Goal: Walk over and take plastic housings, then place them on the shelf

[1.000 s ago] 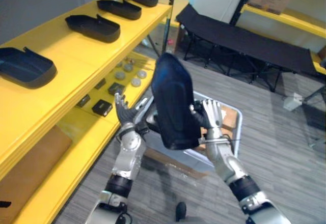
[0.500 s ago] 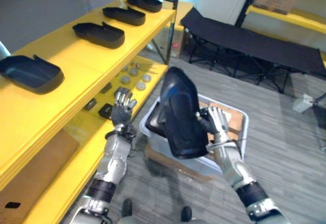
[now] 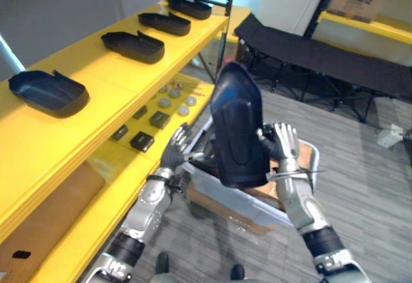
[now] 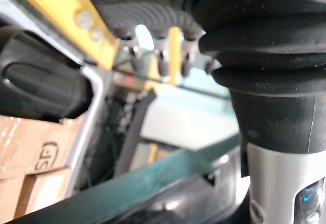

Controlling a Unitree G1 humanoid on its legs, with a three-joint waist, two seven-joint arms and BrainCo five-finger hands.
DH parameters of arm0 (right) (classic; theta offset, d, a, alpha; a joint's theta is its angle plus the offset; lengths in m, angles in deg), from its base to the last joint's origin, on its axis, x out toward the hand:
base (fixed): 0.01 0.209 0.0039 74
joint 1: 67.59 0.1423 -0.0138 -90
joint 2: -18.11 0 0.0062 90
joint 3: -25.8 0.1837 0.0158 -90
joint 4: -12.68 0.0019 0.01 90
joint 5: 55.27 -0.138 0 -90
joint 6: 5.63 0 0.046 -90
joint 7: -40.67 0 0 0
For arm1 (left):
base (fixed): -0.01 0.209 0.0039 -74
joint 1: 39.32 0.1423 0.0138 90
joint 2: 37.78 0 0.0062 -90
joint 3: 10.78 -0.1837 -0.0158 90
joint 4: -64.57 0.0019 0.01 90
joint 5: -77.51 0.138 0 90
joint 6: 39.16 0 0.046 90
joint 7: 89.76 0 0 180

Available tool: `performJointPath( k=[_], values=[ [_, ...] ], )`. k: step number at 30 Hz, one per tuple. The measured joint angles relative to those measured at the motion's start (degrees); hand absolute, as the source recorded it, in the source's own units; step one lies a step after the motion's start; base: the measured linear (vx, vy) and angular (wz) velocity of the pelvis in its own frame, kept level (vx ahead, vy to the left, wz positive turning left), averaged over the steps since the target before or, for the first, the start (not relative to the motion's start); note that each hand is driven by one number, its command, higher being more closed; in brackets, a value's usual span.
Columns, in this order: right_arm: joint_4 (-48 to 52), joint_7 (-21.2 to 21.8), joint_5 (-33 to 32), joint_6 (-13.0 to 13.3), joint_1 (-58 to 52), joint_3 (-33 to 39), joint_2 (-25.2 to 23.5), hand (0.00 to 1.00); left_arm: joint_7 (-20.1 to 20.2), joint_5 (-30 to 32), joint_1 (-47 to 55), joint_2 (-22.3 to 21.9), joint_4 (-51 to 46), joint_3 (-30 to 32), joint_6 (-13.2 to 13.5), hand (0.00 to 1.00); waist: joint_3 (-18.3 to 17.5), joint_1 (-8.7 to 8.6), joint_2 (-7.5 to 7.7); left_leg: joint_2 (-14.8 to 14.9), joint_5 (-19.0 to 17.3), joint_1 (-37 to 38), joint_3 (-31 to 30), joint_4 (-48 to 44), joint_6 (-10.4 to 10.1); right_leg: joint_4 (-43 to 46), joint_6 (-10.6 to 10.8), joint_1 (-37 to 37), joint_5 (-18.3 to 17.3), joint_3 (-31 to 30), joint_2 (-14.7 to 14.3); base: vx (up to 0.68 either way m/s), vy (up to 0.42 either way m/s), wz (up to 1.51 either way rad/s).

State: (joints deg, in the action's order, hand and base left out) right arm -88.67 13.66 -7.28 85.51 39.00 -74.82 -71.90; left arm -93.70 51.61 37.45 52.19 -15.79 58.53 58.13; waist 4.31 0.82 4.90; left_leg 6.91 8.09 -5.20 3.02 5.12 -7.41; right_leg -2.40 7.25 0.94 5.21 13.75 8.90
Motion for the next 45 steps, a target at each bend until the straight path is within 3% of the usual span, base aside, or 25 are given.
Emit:
performJointPath(
  k=[13, 27, 28, 36, 41, 45],
  values=[
    [0.03, 0.88, 0.03, 0.06, 2.94, -2.29, -2.46, 1.00, -0.76, 6.21, -1.55, -5.71, 1.76, -5.74, -2.62, 0.00, -0.02, 0.16, -0.84, -0.01, -0.01, -0.10, -0.24, -0.01, 0.01, 0.01, -0.01, -0.01, -0.10, 0.17, -0.01, 0.00, 0.000, 0.00],
    [-5.69, 0.71, 0.02, -0.39, 4.65, -6.11, -2.95, 1.00, -9.05, 6.00, -9.52, -5.91, 4.59, -5.31, -3.16, 0.00, -0.16, 0.25, -1.19, -0.30, 0.05, -0.36, -0.80, -0.04, 0.02, -0.12, -0.03, -0.13, -0.10, 0.63, 0.05, 0.00, 0.000, 0.00],
    [-5.80, 0.71, 0.00, -0.39, 4.37, -6.79, -3.06, 1.00, -9.71, 5.70, -10.27, -5.81, 5.36, -4.96, -3.19, 1.00, -0.17, 0.21, -1.22, -0.30, 0.05, -0.36, -0.79, -0.04, 0.02, -0.14, -0.03, -0.13, -0.09, 0.63, 0.05, 0.00, 0.000, 0.00],
    [-6.44, -0.55, -0.11, -1.25, 4.36, -8.67, -3.03, 1.00, -12.04, 4.49, -11.01, -5.77, 6.67, -5.11, -3.21, 1.00, -0.34, 0.12, -1.51, -0.36, 0.05, -0.34, -0.81, -0.05, 0.02, -0.28, -0.02, -0.25, -0.08, 0.69, 0.09, 0.00, 0.000, 0.00],
    [-7.12, -0.94, -0.74, -1.71, 4.22, -10.84, -3.03, 1.00, -13.05, -4.92, -11.14, -5.79, 9.76, -5.40, -3.61, 1.00, -0.93, 0.04, -2.50, -0.33, 0.04, -0.35, -0.71, -0.05, 0.01, -0.77, -0.02, -0.41, 0.02, 0.67, 0.03, 0.00, 0.000, 0.00],
    [-7.12, -0.57, -0.70, -2.43, 3.74, -11.59, -3.05, 1.00, -13.06, -7.99, -11.14, -5.54, 11.28, -6.03, -3.68, 1.00, -0.99, 0.01, -2.60, -0.33, 0.03, -0.15, -0.69, -0.05, 0.00, -1.42, -0.11, -0.95, 0.18, 0.72, 0.04, 0.00, 0.000, 0.00]
  ],
)
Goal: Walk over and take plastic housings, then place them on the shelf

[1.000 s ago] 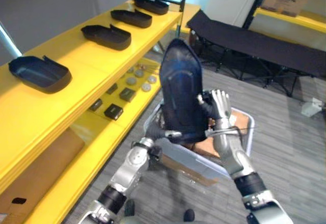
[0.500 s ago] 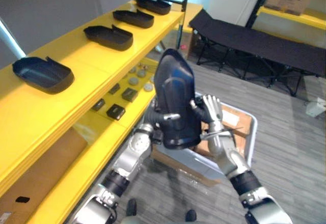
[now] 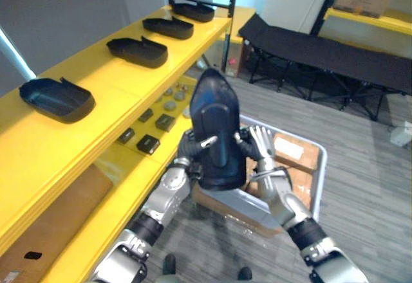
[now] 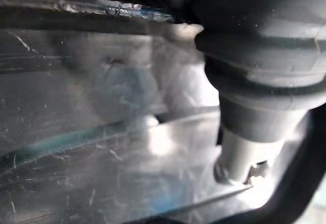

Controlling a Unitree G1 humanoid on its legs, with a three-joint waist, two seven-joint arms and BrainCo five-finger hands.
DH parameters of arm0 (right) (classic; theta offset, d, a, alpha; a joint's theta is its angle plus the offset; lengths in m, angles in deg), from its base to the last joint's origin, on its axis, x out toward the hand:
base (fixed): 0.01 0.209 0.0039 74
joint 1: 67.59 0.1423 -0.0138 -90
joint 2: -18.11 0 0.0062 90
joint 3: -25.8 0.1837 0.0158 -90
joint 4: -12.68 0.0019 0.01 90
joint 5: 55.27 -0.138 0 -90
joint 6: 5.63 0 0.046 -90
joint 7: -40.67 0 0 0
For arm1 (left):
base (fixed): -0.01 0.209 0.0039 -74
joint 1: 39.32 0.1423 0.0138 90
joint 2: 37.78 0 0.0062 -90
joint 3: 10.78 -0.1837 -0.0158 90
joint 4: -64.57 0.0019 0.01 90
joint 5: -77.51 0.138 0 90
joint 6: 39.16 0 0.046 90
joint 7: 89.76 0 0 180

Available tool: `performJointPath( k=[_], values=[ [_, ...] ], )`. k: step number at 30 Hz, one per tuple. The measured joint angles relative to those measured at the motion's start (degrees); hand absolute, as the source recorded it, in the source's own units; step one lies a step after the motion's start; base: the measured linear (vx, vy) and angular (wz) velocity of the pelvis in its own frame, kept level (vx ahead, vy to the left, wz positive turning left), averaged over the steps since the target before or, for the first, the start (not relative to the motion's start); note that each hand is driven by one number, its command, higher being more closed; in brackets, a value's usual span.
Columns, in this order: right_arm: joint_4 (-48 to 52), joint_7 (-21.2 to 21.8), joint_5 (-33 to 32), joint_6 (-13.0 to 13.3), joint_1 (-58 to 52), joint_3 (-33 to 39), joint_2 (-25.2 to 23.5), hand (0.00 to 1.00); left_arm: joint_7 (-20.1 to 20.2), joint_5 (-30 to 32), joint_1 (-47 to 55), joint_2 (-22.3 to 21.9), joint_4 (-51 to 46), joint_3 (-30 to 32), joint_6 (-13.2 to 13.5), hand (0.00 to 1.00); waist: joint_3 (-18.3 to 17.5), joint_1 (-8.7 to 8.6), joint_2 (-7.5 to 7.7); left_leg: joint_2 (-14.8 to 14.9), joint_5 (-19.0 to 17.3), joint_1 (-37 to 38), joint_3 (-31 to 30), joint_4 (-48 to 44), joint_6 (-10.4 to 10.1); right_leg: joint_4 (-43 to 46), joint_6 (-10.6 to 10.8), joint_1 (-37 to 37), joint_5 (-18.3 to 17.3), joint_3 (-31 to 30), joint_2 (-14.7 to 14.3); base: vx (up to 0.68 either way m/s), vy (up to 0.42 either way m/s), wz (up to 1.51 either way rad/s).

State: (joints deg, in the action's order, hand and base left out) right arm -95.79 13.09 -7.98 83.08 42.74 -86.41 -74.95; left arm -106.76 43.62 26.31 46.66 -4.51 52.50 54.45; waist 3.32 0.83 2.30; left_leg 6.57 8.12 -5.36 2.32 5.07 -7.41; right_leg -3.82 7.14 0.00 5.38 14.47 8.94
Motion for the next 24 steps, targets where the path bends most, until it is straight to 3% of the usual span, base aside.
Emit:
performJointPath(
  k=[5, 6, 11, 17, 21, 24],
  values=[
    [0.00, 0.01, -0.02, -0.94, -0.59, -0.80, 0.04, 1.00, -0.01, -4.55, 0.06, 0.37, 1.17, -1.24, 0.01, 1.00, 0.00, -0.03, 0.00, -0.03, -0.01, -0.10, 0.04, -0.01, -0.01, -0.18, 0.05, 0.02, 0.04, 0.02, 0.02, 0.00, 0.000, 0.00],
    [0.00, -0.01, -0.03, -0.94, -0.59, -0.81, 0.03, 0.00, -0.02, -4.55, 0.06, 0.37, 1.17, -1.23, 0.02, 1.00, 0.00, -0.03, 0.00, -0.02, -0.02, -0.10, 0.04, -0.01, -0.01, -0.18, 0.06, 0.02, 0.04, 0.03, 0.02, 0.00, 0.000, 0.00],
    [0.05, -0.16, -2.57, -0.41, -0.94, -1.48, -0.30, 0.00, -0.57, -2.92, 0.63, 0.25, 0.98, -1.00, 0.22, 1.00, 0.00, -0.03, 0.00, -0.02, -0.02, -0.01, 0.01, -0.02, -0.02, -0.18, 0.09, -0.12, 0.05, 0.09, 0.02, 0.00, 0.000, 0.00],
    [3.32, 1.03, -11.31, 3.85, -2.77, -1.16, -0.83, 0.00, -3.36, 6.22, 5.45, -1.54, -5.11, 1.60, 1.25, 1.00, 0.00, -0.06, 0.01, 0.00, -0.03, 0.25, 0.02, -0.01, -0.02, -0.17, 0.10, -0.36, 0.06, 0.09, 0.00, 0.00, 0.000, 0.00],
    [11.84, 2.94, -26.22, 9.64, -6.51, 2.35, -4.42, 0.00, -5.37, 13.19, 10.00, -5.23, -12.88, 5.37, 1.46, 1.00, -0.09, -0.17, -0.11, -0.10, -0.14, 0.80, 0.46, 0.03, 0.02, 0.31, -0.25, -0.51, -0.48, 0.06, 0.01, 0.00, 0.000, -0.02],
    [16.99, 6.69, -38.04, 12.49, -10.83, 4.13, -6.70, 0.00, -5.18, 14.17, 13.54, -7.22, -18.48, 8.03, 1.87, 1.00, -0.85, -0.23, -0.45, -0.10, -0.42, 1.39, 1.11, 0.04, 0.01, 1.61, -0.10, -0.11, -1.33, -0.32, 0.21, 0.00, -0.003, -0.08]
  ],
)
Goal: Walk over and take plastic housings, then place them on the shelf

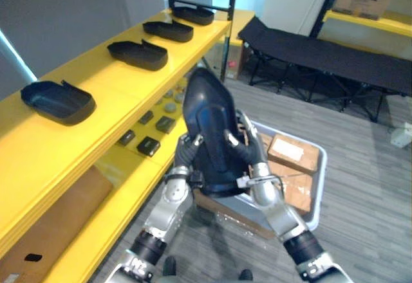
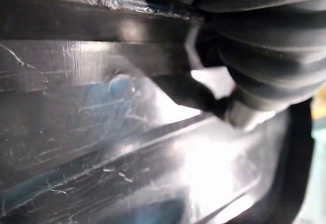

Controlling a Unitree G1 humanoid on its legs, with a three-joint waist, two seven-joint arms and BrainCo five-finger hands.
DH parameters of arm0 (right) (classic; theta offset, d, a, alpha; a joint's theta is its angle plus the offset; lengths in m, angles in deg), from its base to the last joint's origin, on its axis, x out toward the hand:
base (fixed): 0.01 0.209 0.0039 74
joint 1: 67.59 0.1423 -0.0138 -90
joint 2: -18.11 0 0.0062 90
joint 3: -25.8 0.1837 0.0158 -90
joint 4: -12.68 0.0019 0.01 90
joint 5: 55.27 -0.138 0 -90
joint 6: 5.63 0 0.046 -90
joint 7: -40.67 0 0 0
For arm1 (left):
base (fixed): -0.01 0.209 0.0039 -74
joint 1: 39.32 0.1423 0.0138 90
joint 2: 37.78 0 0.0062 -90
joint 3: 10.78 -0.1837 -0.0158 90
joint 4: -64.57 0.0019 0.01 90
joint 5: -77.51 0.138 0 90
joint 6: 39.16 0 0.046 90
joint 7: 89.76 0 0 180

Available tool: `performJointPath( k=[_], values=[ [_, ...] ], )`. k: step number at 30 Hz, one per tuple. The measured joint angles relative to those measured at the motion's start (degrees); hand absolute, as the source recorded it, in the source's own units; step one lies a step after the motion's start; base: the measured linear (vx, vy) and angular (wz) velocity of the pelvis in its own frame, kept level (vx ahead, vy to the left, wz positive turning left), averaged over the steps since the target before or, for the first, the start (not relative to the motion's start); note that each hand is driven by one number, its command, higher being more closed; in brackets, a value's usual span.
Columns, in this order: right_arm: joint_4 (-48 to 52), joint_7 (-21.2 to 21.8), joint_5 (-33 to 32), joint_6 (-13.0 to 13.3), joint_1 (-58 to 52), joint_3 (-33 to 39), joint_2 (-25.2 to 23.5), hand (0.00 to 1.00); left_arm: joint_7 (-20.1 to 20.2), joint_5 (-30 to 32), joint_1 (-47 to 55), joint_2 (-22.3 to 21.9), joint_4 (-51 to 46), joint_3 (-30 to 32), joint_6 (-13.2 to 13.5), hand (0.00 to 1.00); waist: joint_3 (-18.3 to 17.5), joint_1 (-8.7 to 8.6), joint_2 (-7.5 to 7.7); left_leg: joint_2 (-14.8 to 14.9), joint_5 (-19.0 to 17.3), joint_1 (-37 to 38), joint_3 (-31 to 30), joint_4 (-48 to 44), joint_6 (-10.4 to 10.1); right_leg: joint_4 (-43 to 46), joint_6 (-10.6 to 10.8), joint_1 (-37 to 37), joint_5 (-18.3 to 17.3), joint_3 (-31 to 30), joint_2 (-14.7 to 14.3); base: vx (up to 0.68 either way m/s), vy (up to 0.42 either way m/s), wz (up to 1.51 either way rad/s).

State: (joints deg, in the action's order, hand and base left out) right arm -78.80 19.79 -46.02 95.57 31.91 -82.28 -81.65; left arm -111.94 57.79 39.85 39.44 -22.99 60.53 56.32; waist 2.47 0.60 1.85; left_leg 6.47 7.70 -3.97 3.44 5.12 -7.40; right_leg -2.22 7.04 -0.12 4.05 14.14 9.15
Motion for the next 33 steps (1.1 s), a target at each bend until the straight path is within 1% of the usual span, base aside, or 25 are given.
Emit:
performJointPath(
  k=[1, 2, 3, 4, 5, 6, 8, 9, 10, 11, 12, 14, 15, 17, 18, 19, 22, 23, 25, 27, 30, 31, 33],
  values=[
    [2.01, 1.28, -3.12, 0.89, -1.79, 0.17, -0.50, 0.00, 0.16, 0.01, 1.08, -0.39, -1.95, 0.26, 0.03, 1.00, -0.13, -0.09, -0.21, 0.00, -0.02, 0.02, 0.00, 0.00, 0.00, 0.24, -0.07, 0.08, -0.15, 0.00, 0.02, 0.00, 0.000, 0.00],
    [5.25, 2.62, -6.52, 1.74, -5.06, 1.98, -2.03, 0.00, 0.21, 0.02, 3.68, -1.97, -5.22, 2.73, 0.51, 1.00, -0.33, -0.41, -0.54, 0.04, -0.09, 0.06, 0.05, 0.01, 0.00, 0.42, 0.00, 0.15, -0.37, -0.02, 0.01, 0.00, 0.000, 0.00],
    [5.94, 2.70, -7.14, 1.83, -5.69, 2.64, -2.33, 0.00, 0.02, 0.00, 4.24, -2.44, -5.82, 3.52, 0.70, 1.00, -0.38, -0.51, -0.61, 0.04, -0.10, 0.08, 0.06, 0.01, 0.00, 0.45, 0.00, 0.15, -0.40, -0.02, 0.01, 0.00, 0.000, 0.00],
    [7.89, 3.20, -9.98, 2.57, -8.08, 6.17, -3.38, 0.00, -0.40, 1.14, 6.51, -4.18, -7.80, 6.99, 1.71, 1.00, -0.53, -0.85, -0.85, 0.05, -0.15, 0.16, 0.16, 0.01, 0.00, 0.46, -0.01, 0.16, -0.43, -0.08, 0.01, 0.00, -0.012, -0.04],
    [9.10, 3.28, -12.53, 3.40, -9.91, 10.42, -3.75, 0.00, -1.83, 3.49, 8.25, -4.98, -9.57, 11.05, 2.31, 1.00, -0.62, -1.22, -1.00, 0.10, -0.18, 0.26, 0.27, 0.01, -0.02, 0.46, -0.02, 0.15, -0.43, -0.13, -0.01, 0.00, -0.012, -0.04],
    [9.81, 3.26, -13.57, 3.78, -10.89, 12.44, -3.74, 0.00, -2.50, 4.67, 8.95, -5.06, -10.41, 13.00, 2.44, 1.00, -0.65, -1.32, -1.06, 0.12, -0.18, 0.29, 0.30, 0.01, -0.03, 0.44, -0.02, 0.14, -0.44, -0.16, -0.03, 0.00, -0.016, -0.05],
    [11.59, 3.24, -16.74, 5.22, -14.76, 19.48, -3.74, 0.00, -5.95, 11.23, 12.01, -4.84, -13.28, 19.16, 2.66, 1.00, -0.69, -1.49, -1.09, 0.28, -0.42, 0.75, 0.63, 0.01, -0.22, 0.34, -0.05, 0.06, -0.46, -0.39, -0.14, -0.01, -0.016, -0.09],
    [12.01, 3.23, -17.15, 5.43, -15.71, 20.85, -3.75, 0.00, -6.56, 12.62, 13.00, -4.79, -14.10, 20.54, 2.68, 1.00, -0.75, -1.49, -1.07, 0.32, -0.55, 0.90, 0.85, 0.01, -0.30, 0.33, -0.05, 0.03, -0.48, -0.54, -0.17, 0.00, -0.014, -0.14],
    [12.41, 3.28, -17.84, 6.24, -17.54, 22.78, -4.01, 0.00, -7.59, 15.17, 15.16, -4.86, -15.83, 22.76, 2.73, 1.00, -1.20, -1.51, -1.08, 0.42, -1.01, 0.94, 1.36, 0.01, -0.59, 0.16, -0.05, 0.15, -0.48, -0.85, -0.24, 0.01, -0.011, -0.17],
    [12.40, 3.30, -19.07, 6.57, -19.21, 24.65, -4.76, 0.00, -8.96, 17.92, 17.38, -4.90, -17.26, 24.06, 2.77, 1.00, -1.92, -1.53, -1.03, 0.45, -1.22, 0.97, 1.84, 0.01, -0.59, -0.21, -0.02, 0.23, -0.44, -1.28, -0.29, 0.02, -0.010, -0.16],
    [12.40, 3.30, -20.43, 6.73, -20.01, 25.60, -5.35, 0.00, -9.45, 19.41, 18.46, -5.26, -17.91, 24.65, 2.79, 1.00, -2.28, -1.52, -1.04, 0.45, -1.32, 0.99, 1.95, 0.01, -0.60, -0.34, 0.00, 0.23, -0.43, -1.39, -0.29, 0.03, -0.010, -0.11],
    [12.26, 3.30, -24.64, 7.80, -23.02, 29.06, -8.35, 0.00, -11.24, 22.65, 21.73, -6.73, -19.88, 26.14, 2.85, 1.00, -2.95, -1.54, -1.07, 0.43, -1.57, 1.15, 2.06, 0.01, -0.60, -0.36, -0.05, 0.17, -0.46, -1.47, -0.26, 0.03, -0.008, -0.03],
    [12.08, 3.33, -25.65, 8.04, -23.75, 29.74, -8.97, 0.00, -11.46, 23.16, 22.49, -6.81, -20.25, 26.54, 2.86, 1.00, -2.96, -1.54, -1.08, 0.45, -1.61, 1.23, 2.12, 0.01, -0.62, -0.36, -0.06, 0.16, -0.47, -1.52, -0.28, 0.02, -0.008, -0.04],
    [10.78, 3.56, -30.86, 8.70, -26.46, 31.37, -10.31, 0.00, -11.82, 25.46, 24.70, -6.87, -20.56, 28.73, 2.88, 1.00, -3.00, -1.54, -1.17, 0.46, -1.78, 1.53, 2.44, 0.01, -0.65, -0.36, -0.05, 0.09, -0.48, -1.78, -0.27, 0.01, -0.009, -0.07],
    [10.16, 3.56, -31.79, 8.70, -26.95, 31.51, -10.35, 0.00, -12.08, 25.55, 25.14, -6.91, -20.56, 29.39, 2.88, 1.00, -3.00, -1.54, -1.17, 0.47, -1.84, 1.68, 2.61, 0.01, -0.67, -0.36, -0.05, 0.06, -0.48, -1.93, -0.27, 0.01, -0.006, -0.12],
    [9.02, 3.51, -33.26, 8.68, -27.57, 31.55, -10.46, 0.00, -13.22, 26.63, 25.99, -6.98, -20.56, 30.91, 2.87, 1.00, -3.00, -1.53, -1.18, 0.51, -1.98, 1.91, 3.01, 0.01, -0.66, -0.35, -0.01, 0.06, -0.51, -2.31, -0.27, 0.00, -0.003, -0.12],
    [6.50, 3.63, -33.34, 8.69, -27.86, 31.47, -10.52, 0.00, -14.91, 29.86, 26.86, -6.91, -20.67, 34.33, 2.84, 1.00, -3.09, -1.56, -1.11, 0.51, -2.15, 2.06, 3.43, 0.01, -0.70, -0.35, 0.04, 0.21, -0.53, -2.93, -0.27, 0.00, -0.003, -0.10],
    [5.80, 3.71, -33.34, 8.69, -27.78, 31.34, -10.51, 0.00, -15.12, 29.97, 26.90, -6.91, -20.91, 34.74, 2.84, 1.00, -3.11, -1.49, -1.07, 0.50, -2.15, 2.03, 3.40, 0.02, -0.70, -0.34, 0.06, 0.21, -0.54, -2.92, -0.26, 0.00, 0.000, 0.00],
    [2.61, 3.95, -33.50, 8.58, -26.50, 29.91, -10.33, 0.00, -15.44, 30.92, 27.42, -6.95, -22.57, 36.79, 2.83, 1.00, -3.19, -1.25, -0.94, 0.49, -2.15, 1.86, 3.06, 0.02, -0.71, -0.33, 0.16, 0.10, -0.62, -2.66, -0.25, 0.00, -0.007, 0.08],
    [0.26, 4.71, -34.35, 8.51, -24.70, 27.63, -10.19, 0.00, -15.61, 33.32, 27.86, -7.01, -24.17, 38.50, 2.83, 1.00, -3.20, -0.95, -0.92, 0.35, -2.06, 1.46, 1.69, 0.02, -0.80, -0.26, 0.34, -0.27, -0.89, -1.31, -0.16, 0.00, -0.011, 0.31],
    [-4.68, 5.36, -34.45, 8.24, -18.13, 23.44, -10.15, 0.00, -15.73, 34.86, 27.90, -7.03, -26.50, 39.86, 2.85, 1.00, -3.14, 1.19, -0.74, -0.23, -1.09, -0.62, -3.94, 0.01, -0.99, -0.08, 0.41, -2.04, -1.81, 4.51, -0.04, 0.00, -0.023, 0.94],
    [-6.75, 5.87, -34.43, 8.09, -14.92, 22.00, -9.67, 0.00, -15.74, 35.58, 27.74, -7.06, -26.84, 41.02, 2.85, 1.00, -3.18, 2.34, -0.62, -0.65, -0.58, -1.65, -7.00, 0.00, -1.09, 0.20, 0.78, -3.00, -2.40, 7.71, -0.03, 0.01, -0.042, 1.33],
    [-8.23, 5.99, -34.42, 7.75, -11.33, 20.75, -8.94, 0.00, -15.77, 35.63, 27.73, -7.12, -27.16, 42.22, 2.85, 1.00, -3.08, 3.95, -0.41, -1.40, 0.23, -2.73, -11.38, 0.00, -0.86, 0.91, 0.92, -4.58, -3.06, 12.25, 0.05, 0.03, -0.034, 1.32]
  ],
)
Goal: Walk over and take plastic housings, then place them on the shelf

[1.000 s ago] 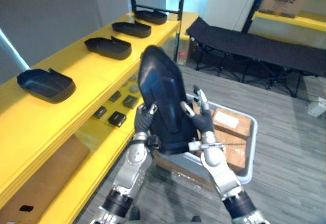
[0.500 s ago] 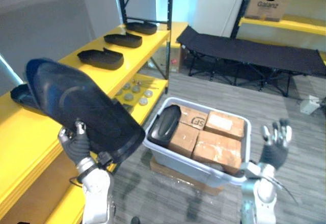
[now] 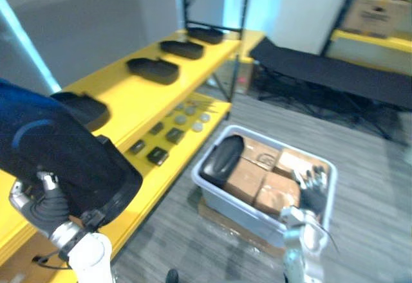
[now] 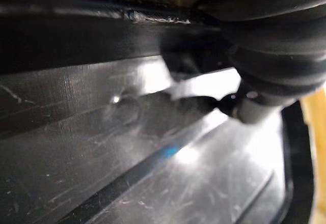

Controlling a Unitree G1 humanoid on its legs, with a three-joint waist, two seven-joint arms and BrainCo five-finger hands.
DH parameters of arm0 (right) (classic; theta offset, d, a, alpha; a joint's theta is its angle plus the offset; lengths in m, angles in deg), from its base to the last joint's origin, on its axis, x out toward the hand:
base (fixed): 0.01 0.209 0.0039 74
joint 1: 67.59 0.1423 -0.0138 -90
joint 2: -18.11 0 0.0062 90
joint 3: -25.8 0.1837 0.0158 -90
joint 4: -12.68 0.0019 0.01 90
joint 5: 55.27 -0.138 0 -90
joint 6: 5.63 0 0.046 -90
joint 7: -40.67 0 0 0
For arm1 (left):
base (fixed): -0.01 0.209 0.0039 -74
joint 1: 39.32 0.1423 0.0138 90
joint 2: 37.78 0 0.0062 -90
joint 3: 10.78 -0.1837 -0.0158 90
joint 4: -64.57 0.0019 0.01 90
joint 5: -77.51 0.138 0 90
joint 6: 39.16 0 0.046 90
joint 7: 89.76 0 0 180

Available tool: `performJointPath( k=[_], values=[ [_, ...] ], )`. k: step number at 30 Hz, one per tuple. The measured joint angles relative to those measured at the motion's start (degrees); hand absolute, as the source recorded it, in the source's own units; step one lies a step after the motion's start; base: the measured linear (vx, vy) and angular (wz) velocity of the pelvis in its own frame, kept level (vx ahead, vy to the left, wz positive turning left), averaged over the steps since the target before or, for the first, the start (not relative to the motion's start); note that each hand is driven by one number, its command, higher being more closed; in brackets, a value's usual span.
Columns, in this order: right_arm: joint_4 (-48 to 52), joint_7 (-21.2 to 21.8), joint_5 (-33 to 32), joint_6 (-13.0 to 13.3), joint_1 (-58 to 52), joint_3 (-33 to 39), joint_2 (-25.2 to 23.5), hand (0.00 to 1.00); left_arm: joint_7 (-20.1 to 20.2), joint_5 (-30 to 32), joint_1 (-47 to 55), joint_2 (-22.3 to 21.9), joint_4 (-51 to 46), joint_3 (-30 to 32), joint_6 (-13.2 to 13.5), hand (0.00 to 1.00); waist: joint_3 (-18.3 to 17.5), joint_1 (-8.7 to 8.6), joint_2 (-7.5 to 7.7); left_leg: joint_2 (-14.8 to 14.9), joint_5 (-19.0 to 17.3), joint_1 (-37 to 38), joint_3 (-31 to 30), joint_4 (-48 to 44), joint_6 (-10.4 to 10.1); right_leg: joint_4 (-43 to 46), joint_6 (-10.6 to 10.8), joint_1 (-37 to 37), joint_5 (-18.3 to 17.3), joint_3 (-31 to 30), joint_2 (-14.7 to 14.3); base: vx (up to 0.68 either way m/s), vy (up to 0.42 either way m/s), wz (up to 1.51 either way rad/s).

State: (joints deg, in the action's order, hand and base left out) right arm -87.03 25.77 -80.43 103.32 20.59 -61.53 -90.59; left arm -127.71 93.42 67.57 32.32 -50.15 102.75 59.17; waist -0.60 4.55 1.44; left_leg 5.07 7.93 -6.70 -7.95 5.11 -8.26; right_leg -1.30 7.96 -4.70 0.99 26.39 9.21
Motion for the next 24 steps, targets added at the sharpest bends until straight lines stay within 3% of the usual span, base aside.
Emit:
performJointPath(
  k=[2, 3, 5, 7, 12, 20, 22, 23, 24],
  values=[
    [-0.69, 0.00, -0.02, -0.38, 5.56, -1.56, 0.59, 0.00, -0.44, -0.14, 0.17, -0.13, -0.09, 1.98, -0.01, 1.00, 0.20, 2.71, 0.73, -1.65, 0.79, -1.23, -6.23, -0.01, -0.03, 1.01, 0.47, -2.55, -1.75, 6.22, 0.32, 0.04, -0.015, 1.43],
    [-0.70, 0.02, -0.01, -0.43, 6.81, -2.05, 0.73, 0.00, -0.67, -0.17, 0.26, -0.16, -0.09, 2.47, -0.01, 1.00, 0.25, 3.36, 0.91, -2.10, 1.00, -1.47, -7.63, -0.02, 0.11, 1.15, 0.65, -3.01, -2.06, 7.46, 0.73, 0.05, 0.017, 1.19],
    [-0.87, 0.09, 0.02, -0.82, 10.96, -3.71, 0.50, 0.00, -1.90, -0.77, 1.30, -0.27, -0.15, 3.50, -0.01, 1.00, 0.65, 6.31, 1.56, -3.30, 1.18, -1.37, -10.49, -0.03, 0.28, 1.95, 0.97, -4.77, -3.25, 10.28, 1.44, 0.05, 0.032, 0.80],
    [-0.87, 0.23, 0.06, -0.98, 12.29, -4.74, -0.03, 0.00, -1.84, -2.06, 1.67, -0.29, -0.17, 3.21, -0.01, 1.00, 0.86, 7.35, 1.89, -4.26, 1.33, -1.37, -11.65, -0.02, 0.51, 2.69, 1.35, -5.40, -3.99, 11.60, 1.88, 0.04, 0.020, 0.42],
    [-0.85, 0.06, 0.08, -1.76, 11.60, -5.17, -0.36, 0.00, -1.50, -2.50, 1.76, -0.58, -1.14, 3.28, -0.02, 1.00, 2.76, 6.95, 2.50, -4.01, 0.96, -1.28, -9.60, -0.01, 0.96, 3.62, 0.72, -3.84, -4.71, 9.33, 2.49, -0.03, 0.039, -0.20],
    [-0.35, 2.73, 0.05, -3.05, 6.70, -6.35, -0.31, 0.00, -1.00, -2.28, 4.58, -1.38, -1.36, 4.28, -0.05, 1.00, 3.53, 5.09, 2.89, 0.23, -1.55, 3.53, 4.09, -0.32, 0.48, 3.93, -0.51, 0.92, -3.54, -4.95, 1.29, -0.01, -0.002, -0.88],
    [-0.13, 2.91, -0.03, -3.05, 5.24, -6.28, 0.47, 0.00, -0.39, -2.29, 4.30, -1.25, -1.36, 3.35, -0.05, 1.00, 3.81, 3.74, 3.24, 0.48, -2.32, 1.64, 3.43, -2.38, 0.38, 3.89, -0.57, 0.68, -3.34, -4.12, 0.83, 0.03, -0.054, 0.06],
    [0.43, 3.08, -0.13, -3.03, 4.40, -6.11, 1.38, 0.00, 0.10, -2.30, 3.07, -1.03, -1.36, 1.81, -0.03, 1.00, 5.06, 3.70, 3.04, 0.06, -4.38, -1.71, 2.20, -7.70, 0.55, 4.12, -0.18, 0.56, -3.11, -2.29, 1.12, -0.01, -0.022, 0.64],
    [0.55, 3.52, -0.45, -3.04, 4.29, -5.97, 2.06, 0.00, 0.22, -2.32, 2.50, -0.89, -1.33, 0.58, -0.04, 1.00, 5.83, 3.54, 3.11, -0.06, -5.78, -4.45, 3.00, -11.26, 1.81, 4.48, -0.18, 0.39, -3.13, -0.47, 1.27, -0.05, 0.025, 1.10]
  ],
)
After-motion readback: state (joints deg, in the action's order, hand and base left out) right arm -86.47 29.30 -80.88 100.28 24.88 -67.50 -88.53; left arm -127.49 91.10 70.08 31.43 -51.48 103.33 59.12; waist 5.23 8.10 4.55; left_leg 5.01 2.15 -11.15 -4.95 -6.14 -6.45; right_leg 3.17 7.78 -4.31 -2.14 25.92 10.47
